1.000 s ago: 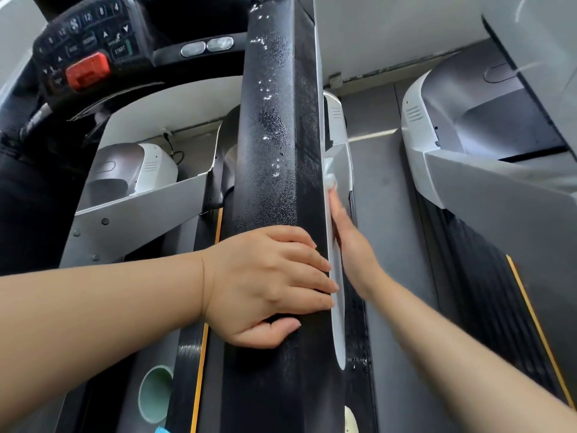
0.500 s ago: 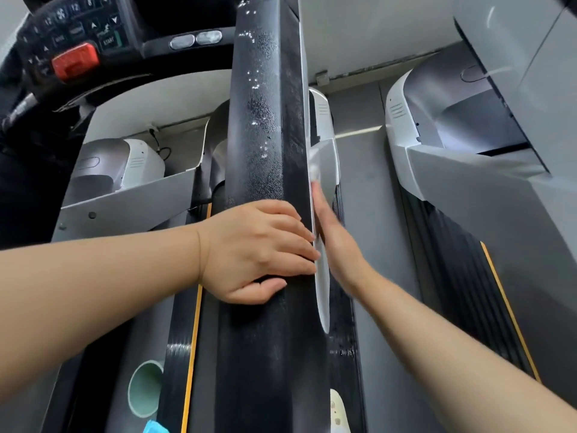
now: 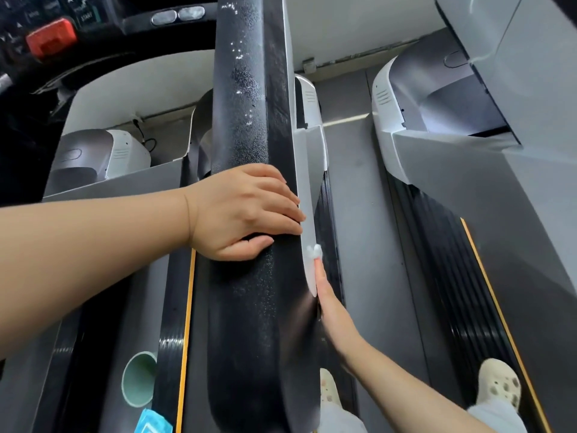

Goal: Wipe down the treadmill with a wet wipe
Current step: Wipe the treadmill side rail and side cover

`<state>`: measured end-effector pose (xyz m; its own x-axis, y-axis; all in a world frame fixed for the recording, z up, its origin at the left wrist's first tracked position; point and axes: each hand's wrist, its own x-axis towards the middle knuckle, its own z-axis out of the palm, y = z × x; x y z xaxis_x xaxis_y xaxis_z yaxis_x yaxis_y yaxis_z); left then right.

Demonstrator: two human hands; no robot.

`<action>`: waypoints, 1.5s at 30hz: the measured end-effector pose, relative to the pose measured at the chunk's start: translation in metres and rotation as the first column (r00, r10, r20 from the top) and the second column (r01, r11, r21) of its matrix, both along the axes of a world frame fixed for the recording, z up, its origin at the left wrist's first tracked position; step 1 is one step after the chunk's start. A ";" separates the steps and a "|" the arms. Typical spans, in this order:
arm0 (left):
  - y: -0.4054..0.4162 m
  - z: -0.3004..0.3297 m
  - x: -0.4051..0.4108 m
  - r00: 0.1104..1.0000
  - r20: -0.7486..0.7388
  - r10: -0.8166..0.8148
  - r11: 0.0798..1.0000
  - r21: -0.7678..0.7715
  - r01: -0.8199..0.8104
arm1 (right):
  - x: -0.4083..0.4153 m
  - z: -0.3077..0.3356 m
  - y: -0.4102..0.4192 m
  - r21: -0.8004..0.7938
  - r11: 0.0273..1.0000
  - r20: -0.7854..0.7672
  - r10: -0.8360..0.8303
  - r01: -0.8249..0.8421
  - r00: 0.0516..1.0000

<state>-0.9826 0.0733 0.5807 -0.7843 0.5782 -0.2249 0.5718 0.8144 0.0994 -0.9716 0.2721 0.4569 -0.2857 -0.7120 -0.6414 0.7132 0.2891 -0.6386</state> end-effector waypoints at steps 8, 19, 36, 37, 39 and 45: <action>0.000 -0.001 0.000 1.000 -0.007 0.000 1.000 -0.012 0.000 | 0.012 -0.023 0.012 0.130 0.991 0.018 0.007 -0.009 1.000; 0.005 0.003 0.001 0.999 0.001 0.038 0.999 -0.016 -0.038 | 0.021 0.000 0.016 0.024 0.999 -0.012 0.028 -0.028 1.000; -0.025 0.026 0.052 0.783 0.111 0.612 0.791 -0.098 -0.604 | -0.025 0.080 -0.053 -0.024 1.000 -0.704 -0.010 -0.009 0.710; -0.027 0.027 0.053 0.786 0.151 0.599 0.800 -0.102 -0.591 | -0.013 0.085 -0.046 -0.021 1.000 -0.710 -0.027 0.017 0.704; -0.032 0.033 0.047 0.804 0.198 0.561 0.828 -0.144 -0.542 | 0.011 0.092 -0.034 -0.038 0.999 -0.792 -0.028 -0.003 0.610; -0.046 0.049 0.035 0.845 0.257 0.468 0.879 -0.236 -0.415 | -0.002 0.091 -0.042 0.063 0.998 -0.835 0.054 -0.002 0.547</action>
<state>-0.9477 0.0277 0.6301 -0.8273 0.1196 -0.5490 0.1119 0.9926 0.0476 -0.9736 0.2299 0.5481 -0.6918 -0.7049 -0.1564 -0.1452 0.3479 -0.9262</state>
